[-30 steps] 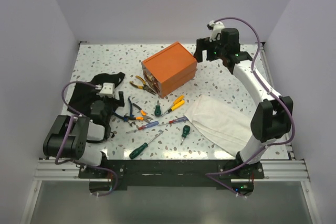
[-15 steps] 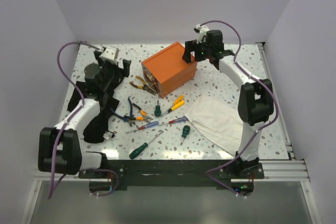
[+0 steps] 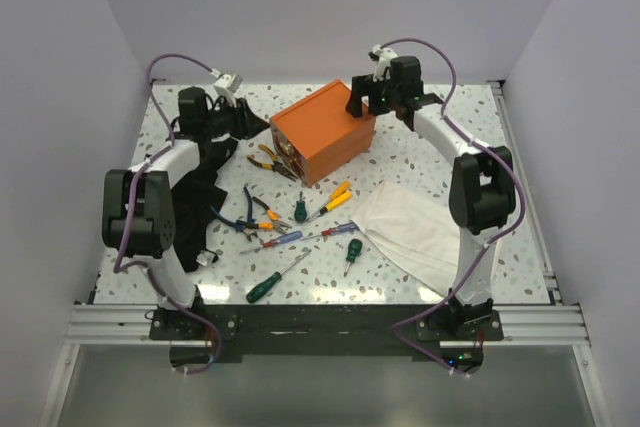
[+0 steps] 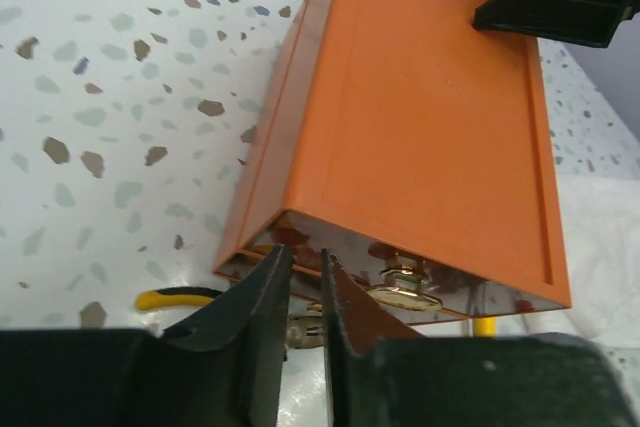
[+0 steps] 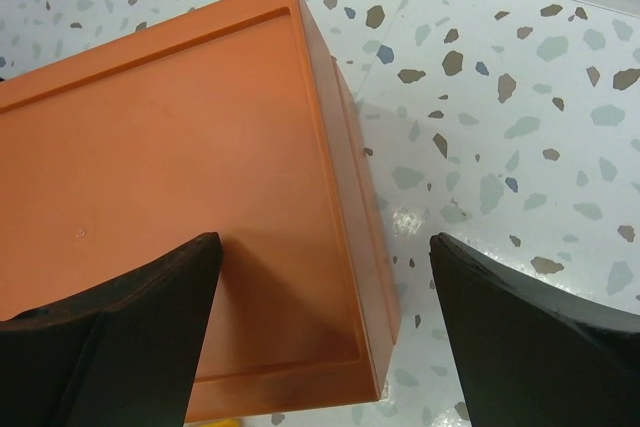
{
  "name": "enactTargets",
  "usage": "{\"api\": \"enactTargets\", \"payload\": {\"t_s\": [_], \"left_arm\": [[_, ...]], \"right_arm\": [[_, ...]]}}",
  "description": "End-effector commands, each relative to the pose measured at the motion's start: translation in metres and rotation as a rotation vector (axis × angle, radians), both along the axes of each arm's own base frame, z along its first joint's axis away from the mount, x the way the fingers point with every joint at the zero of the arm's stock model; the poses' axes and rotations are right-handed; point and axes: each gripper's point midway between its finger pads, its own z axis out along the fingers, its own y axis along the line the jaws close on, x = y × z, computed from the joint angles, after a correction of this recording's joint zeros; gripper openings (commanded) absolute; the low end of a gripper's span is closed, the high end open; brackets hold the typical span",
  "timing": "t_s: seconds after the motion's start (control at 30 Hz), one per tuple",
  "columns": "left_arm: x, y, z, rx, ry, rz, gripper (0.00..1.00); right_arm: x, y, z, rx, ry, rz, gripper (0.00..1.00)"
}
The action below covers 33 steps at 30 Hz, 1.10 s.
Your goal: Sort the tools into containers
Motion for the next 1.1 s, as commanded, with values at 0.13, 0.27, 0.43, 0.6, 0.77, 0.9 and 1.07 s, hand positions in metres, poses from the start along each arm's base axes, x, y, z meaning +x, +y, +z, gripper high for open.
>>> {"api": "enactTargets", "payload": {"t_s": [0.13,0.27,0.43,0.6,0.77,0.9,1.07], "left_arm": [[0.007,-0.034,0.01,-0.064,-0.034,-0.12,0.06],[0.013,-0.05,0.001,-0.072,-0.017,-0.148,0.06],[0.018,-0.08,0.004,-0.074,-0.052,-0.186,0.05],[0.029,-0.115,-0.002,-0.098,-0.036,-0.23,0.05],[0.039,-0.143,-0.005,-0.129,-0.034,-0.229,0.05],[0.047,-0.139,-0.007,-0.139,0.026,-0.141,0.06],[0.068,-0.081,-0.001,-0.109,0.143,0.225,0.47]], "right_arm": [[-0.02,-0.004,-0.002,0.03,0.056,-0.001,0.86],[-0.028,-0.01,-0.002,0.021,0.062,-0.003,0.85],[-0.04,-0.024,-0.01,0.003,0.087,-0.026,0.85],[-0.053,-0.038,-0.013,-0.023,0.103,-0.045,0.84],[-0.059,-0.059,-0.011,-0.06,0.097,-0.083,0.85],[-0.057,-0.083,-0.002,-0.087,0.078,-0.16,0.88],[-0.049,-0.123,0.049,-0.155,-0.061,-0.316,0.94]]}}
